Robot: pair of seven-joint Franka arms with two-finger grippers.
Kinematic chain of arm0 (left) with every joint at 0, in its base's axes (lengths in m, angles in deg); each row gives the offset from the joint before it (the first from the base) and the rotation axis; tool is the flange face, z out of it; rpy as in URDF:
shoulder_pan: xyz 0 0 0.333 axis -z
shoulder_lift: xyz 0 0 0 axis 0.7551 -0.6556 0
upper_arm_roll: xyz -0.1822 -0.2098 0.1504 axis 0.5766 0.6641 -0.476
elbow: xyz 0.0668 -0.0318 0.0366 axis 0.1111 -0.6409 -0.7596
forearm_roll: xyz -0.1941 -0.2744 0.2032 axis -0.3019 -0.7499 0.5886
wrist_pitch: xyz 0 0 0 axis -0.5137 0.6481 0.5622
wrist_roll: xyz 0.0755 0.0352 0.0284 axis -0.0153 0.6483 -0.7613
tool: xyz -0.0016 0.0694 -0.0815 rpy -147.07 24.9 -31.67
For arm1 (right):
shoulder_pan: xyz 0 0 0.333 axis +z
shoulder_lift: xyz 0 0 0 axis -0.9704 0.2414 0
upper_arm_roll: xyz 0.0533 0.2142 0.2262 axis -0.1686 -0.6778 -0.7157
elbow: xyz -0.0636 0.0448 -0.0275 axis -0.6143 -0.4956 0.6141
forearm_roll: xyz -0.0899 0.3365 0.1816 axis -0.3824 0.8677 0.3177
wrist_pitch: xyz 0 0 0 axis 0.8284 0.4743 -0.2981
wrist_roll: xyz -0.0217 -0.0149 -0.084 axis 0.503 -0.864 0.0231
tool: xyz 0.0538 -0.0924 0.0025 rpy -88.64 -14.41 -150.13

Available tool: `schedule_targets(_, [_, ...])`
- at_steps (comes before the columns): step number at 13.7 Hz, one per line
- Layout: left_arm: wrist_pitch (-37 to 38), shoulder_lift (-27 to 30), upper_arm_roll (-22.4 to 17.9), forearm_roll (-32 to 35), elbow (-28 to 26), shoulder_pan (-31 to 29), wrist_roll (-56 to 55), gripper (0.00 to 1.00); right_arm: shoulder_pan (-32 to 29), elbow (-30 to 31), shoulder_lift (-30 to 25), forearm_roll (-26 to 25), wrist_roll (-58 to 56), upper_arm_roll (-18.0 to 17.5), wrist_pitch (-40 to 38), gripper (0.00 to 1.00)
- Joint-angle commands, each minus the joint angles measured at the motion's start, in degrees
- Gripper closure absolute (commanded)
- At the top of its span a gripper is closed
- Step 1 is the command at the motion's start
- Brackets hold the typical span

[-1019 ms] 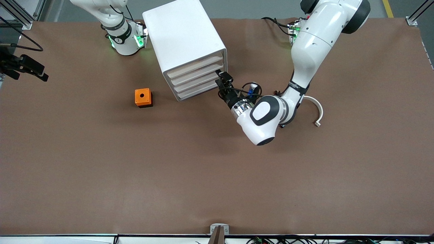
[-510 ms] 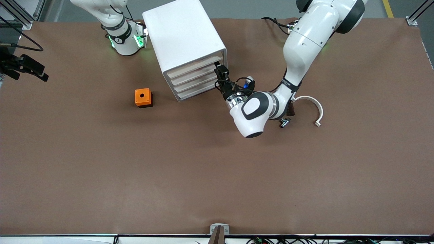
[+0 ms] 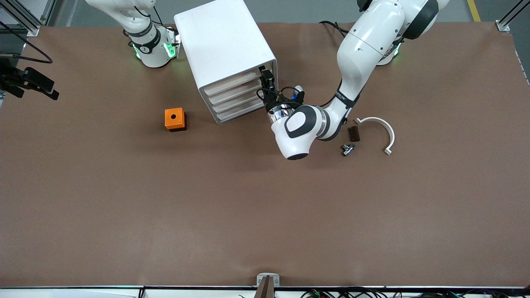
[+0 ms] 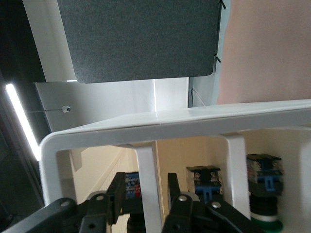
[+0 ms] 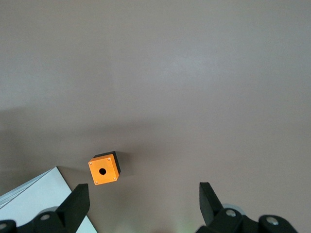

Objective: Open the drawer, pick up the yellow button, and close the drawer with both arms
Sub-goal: 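Pull the drawer out with the left gripper while the right gripper approaches, then reach into the open drawer and grasp the yellow button with the right gripper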

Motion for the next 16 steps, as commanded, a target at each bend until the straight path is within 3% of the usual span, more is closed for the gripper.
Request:
schedule_targets(1, [0.5,0.2,0.0,-0.5,-0.2,0.7,-0.8,0.71,-1.0,-1.9,7.2,-0.5,-1.0,-0.6,-0.4,0.0])
schedule_targets(5, [0.5,0.2,-0.1,-0.4,-0.6,1.0,-0.8,0.88,-0.6,-4.8,14.1,-4.2,-1.3,-0.6,-0.1,0.0])
schedule_targets(7, [0.5,0.2,-0.2,-0.4,-0.6,0.9,-1.1,0.92,0.0,-5.0,14.4,-4.5,1.4,-0.8,-0.4,0.0])
schedule_targets(13, [0.4,0.1,-0.8,-0.4,-0.4,0.2,-1.0,0.94,12.7,-4.3,13.1,4.2,34.6,-1.0,-1.7,0.0])
schedule_targets(16, [0.0,-0.1,-1.0,-0.5,-0.3,-2.4,-0.9,0.94,22.0,-4.2,13.2,4.5,50.0,-1.0,2.0,0.0])
